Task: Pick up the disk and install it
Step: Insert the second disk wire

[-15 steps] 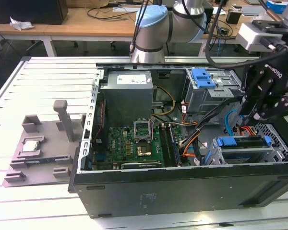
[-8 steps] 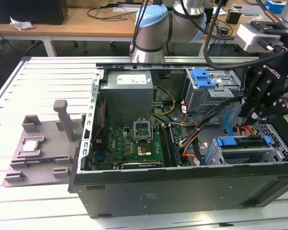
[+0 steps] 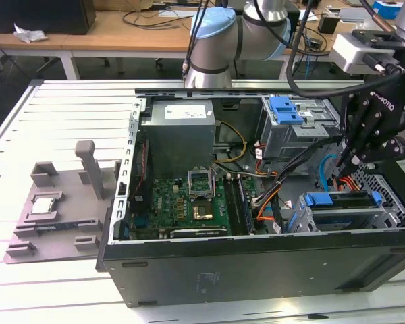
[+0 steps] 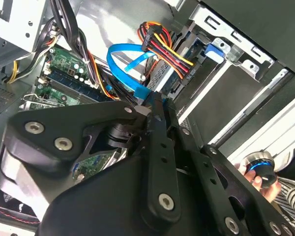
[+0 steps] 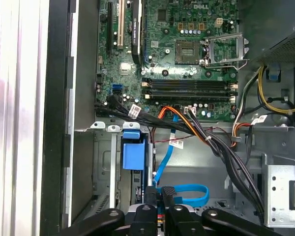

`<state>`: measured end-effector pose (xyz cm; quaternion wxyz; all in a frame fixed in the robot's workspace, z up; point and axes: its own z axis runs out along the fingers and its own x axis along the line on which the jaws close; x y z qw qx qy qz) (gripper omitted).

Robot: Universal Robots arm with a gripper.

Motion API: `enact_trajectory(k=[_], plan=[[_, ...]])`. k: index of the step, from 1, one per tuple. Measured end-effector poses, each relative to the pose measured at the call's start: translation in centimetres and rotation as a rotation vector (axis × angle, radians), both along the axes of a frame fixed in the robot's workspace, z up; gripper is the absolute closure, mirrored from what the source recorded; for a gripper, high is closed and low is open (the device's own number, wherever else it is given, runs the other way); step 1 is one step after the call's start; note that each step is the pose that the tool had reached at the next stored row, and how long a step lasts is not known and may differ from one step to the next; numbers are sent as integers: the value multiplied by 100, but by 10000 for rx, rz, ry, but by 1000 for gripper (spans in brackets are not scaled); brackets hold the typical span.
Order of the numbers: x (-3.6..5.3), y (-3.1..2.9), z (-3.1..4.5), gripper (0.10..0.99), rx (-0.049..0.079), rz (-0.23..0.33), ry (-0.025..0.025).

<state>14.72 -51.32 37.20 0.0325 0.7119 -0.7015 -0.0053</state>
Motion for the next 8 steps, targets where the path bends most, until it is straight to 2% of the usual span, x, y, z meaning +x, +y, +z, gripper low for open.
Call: enact_trajectory(k=[2, 4, 8], plan=[[0, -36, -13, 925, -64, 0, 0], [0, -108, -43, 925, -117, 0, 0], [1, -147, -133, 925, -120, -2, 1]])
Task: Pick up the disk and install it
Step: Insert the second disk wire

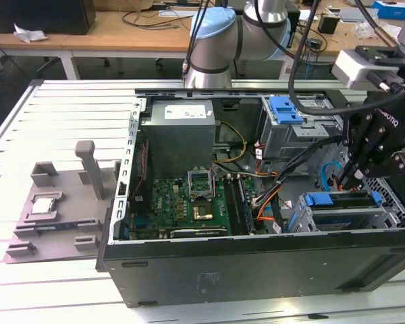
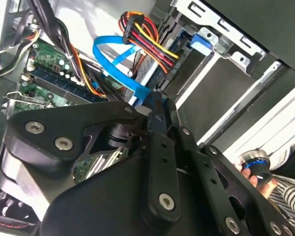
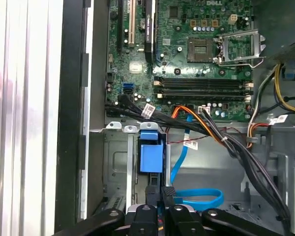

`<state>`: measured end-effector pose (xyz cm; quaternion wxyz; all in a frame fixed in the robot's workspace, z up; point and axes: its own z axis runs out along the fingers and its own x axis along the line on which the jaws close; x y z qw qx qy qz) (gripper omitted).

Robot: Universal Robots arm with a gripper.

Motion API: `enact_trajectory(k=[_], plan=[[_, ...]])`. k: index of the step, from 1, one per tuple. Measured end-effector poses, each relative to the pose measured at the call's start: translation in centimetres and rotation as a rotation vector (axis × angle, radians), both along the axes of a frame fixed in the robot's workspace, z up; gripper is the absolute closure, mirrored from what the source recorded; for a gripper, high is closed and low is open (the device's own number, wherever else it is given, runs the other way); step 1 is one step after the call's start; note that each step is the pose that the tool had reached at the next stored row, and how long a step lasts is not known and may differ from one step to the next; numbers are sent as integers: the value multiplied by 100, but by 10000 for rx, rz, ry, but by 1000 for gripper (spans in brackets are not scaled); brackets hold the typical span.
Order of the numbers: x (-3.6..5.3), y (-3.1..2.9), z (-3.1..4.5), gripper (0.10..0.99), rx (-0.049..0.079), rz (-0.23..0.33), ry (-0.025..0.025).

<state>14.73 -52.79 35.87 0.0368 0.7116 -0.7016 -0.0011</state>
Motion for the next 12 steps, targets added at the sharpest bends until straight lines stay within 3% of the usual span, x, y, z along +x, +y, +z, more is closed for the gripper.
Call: enact_trajectory(k=[4, 12], plan=[[28, 1, -122, 925, -21, 5, 1], [40, 1, -155, 925, -13, 11, 2]])
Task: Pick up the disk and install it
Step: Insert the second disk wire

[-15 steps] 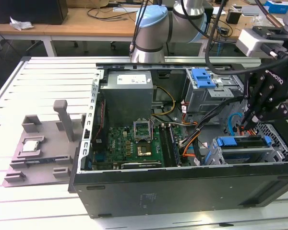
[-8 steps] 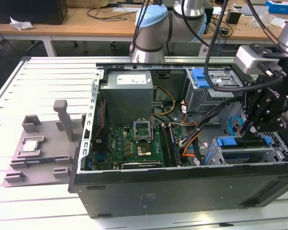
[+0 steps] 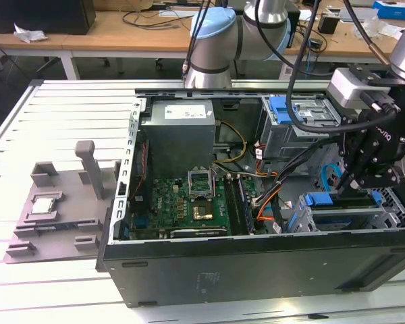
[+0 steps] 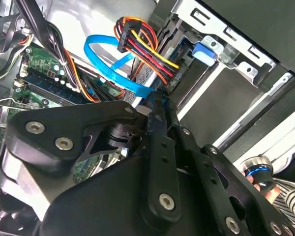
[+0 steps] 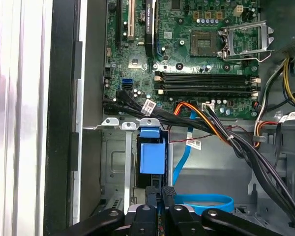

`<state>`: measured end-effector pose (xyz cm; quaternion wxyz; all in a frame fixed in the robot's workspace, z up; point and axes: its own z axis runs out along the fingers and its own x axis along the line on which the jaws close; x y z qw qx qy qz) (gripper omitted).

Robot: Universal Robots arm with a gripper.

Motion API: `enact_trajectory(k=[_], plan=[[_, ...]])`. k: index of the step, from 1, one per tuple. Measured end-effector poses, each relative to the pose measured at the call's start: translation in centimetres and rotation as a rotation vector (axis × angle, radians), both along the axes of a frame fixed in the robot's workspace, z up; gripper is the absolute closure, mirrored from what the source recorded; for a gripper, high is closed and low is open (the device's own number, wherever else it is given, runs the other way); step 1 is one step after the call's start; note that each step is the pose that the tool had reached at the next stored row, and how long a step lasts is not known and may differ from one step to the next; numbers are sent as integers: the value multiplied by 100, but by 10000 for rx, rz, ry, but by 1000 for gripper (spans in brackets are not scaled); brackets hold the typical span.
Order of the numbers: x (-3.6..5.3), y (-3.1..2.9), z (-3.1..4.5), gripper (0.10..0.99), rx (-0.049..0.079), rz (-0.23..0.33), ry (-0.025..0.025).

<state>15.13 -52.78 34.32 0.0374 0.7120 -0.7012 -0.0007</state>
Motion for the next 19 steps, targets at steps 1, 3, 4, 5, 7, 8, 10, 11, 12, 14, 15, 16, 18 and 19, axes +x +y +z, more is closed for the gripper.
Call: enact_trajectory(k=[1, 3, 4, 5, 7, 8, 10, 11, 12, 14, 15, 16, 18, 19], plan=[[10, 0, -1, 925, 1, 0, -1], [21, 1, 0, 925, 0, -1, -2], [21, 0, 0, 925, -1, 0, -1], [22, 0, 0, 925, -1, 1, -2], [23, 1, 0, 914, 0, 2, -2], [23, 1, 0, 851, 0, 2, -1], [23, 1, 47, 851, -3, 2, -2], [23, 4, 82, 851, -2, 2, -2], [22, 12, 125, 851, 0, 1, -3], [22, 45, 226, 851, -1, 0, -4], [22, 59, 318, 984, -1, 1, -3], [22, 69, 437, 984, -1, 1, -3], [22, 71, 483, 984, -1, 1, -3], [22, 71, 515, 984, -1, 1, -4]])
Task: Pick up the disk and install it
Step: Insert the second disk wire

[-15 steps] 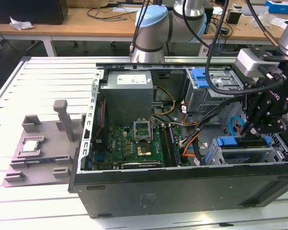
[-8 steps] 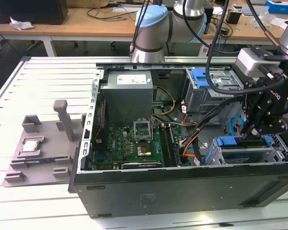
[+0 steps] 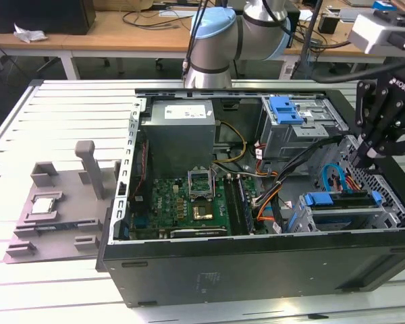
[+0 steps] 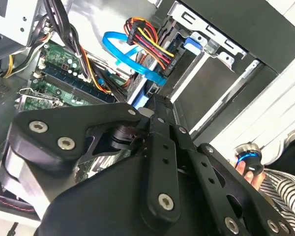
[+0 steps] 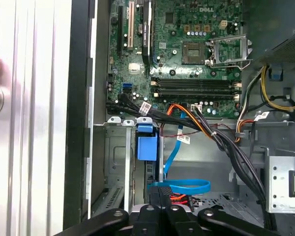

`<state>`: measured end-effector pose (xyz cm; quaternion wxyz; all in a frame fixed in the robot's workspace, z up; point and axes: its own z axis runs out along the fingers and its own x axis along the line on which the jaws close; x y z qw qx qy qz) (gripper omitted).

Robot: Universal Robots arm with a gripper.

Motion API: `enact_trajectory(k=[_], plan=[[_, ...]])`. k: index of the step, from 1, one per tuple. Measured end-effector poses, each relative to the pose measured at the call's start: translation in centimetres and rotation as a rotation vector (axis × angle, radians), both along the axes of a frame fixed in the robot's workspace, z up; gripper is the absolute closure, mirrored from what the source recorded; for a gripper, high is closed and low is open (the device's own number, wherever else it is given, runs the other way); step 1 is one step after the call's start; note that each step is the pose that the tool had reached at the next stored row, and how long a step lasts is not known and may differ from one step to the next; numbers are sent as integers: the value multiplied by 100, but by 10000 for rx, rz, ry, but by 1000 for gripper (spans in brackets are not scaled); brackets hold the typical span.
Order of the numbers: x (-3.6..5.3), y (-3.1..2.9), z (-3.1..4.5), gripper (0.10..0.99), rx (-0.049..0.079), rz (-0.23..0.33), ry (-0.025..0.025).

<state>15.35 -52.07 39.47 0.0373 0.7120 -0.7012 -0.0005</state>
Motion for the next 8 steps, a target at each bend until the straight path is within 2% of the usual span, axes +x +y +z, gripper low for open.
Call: enact_trajectory(k=[8], plan=[[0, 0, 12, 984, 0, 0, 0]])
